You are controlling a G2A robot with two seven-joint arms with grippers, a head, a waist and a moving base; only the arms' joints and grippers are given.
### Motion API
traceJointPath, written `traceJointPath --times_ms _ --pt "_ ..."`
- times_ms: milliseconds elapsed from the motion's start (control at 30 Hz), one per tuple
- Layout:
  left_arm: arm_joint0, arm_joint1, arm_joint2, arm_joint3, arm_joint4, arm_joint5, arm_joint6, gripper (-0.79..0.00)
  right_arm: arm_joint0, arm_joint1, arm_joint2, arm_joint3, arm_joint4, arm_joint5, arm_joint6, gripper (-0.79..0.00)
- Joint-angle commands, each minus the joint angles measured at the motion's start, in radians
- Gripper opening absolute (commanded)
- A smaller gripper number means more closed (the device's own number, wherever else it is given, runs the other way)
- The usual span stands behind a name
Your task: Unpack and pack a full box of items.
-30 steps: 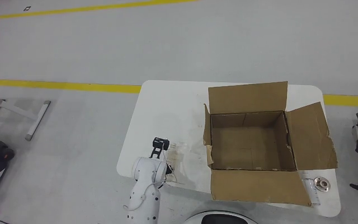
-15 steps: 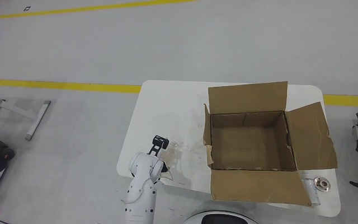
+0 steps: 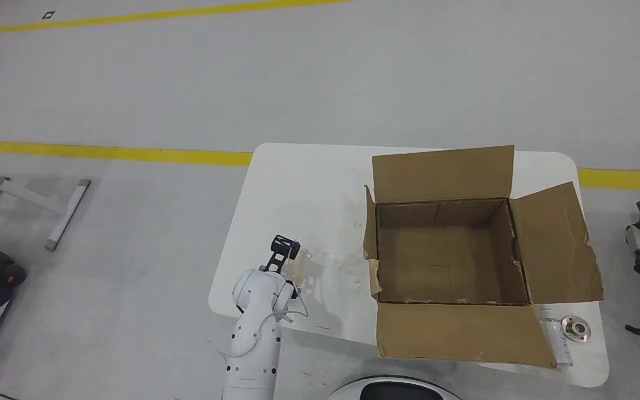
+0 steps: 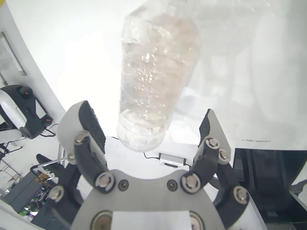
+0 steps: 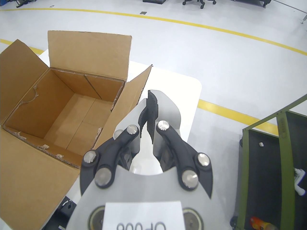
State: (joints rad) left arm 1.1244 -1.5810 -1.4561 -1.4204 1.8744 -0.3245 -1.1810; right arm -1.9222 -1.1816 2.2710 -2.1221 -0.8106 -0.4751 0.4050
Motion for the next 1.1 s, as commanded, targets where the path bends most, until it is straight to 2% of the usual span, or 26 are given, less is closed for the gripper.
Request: traceJointPath --times_ms 0,200,433,1067 --pt "-0.025 0.003 0.001 0.037 0.017 -0.001 0.017 0.000 0.001 0.001 -0.001 -0.001 -0.003 -0.002 0.002 -0.785" --pt "-0.092 0.013 -0.015 0.146 0.018 -0.039 0.024 0.000 0.000 0.003 -0.007 -0.007 -0.009 0.005 0.015 -0.785" --pt "-0.136 0.021 -0.040 0.214 -0.054 -0.092 0.011 0.000 0.003 0.005 -0.021 -0.010 -0.019 0.025 0.040 -0.785" --pt "-0.225 0.049 -0.028 0.377 0.032 -0.040 0.091 0.000 0.008 0.010 -0.035 -0.025 -0.028 0.048 0.064 -0.785"
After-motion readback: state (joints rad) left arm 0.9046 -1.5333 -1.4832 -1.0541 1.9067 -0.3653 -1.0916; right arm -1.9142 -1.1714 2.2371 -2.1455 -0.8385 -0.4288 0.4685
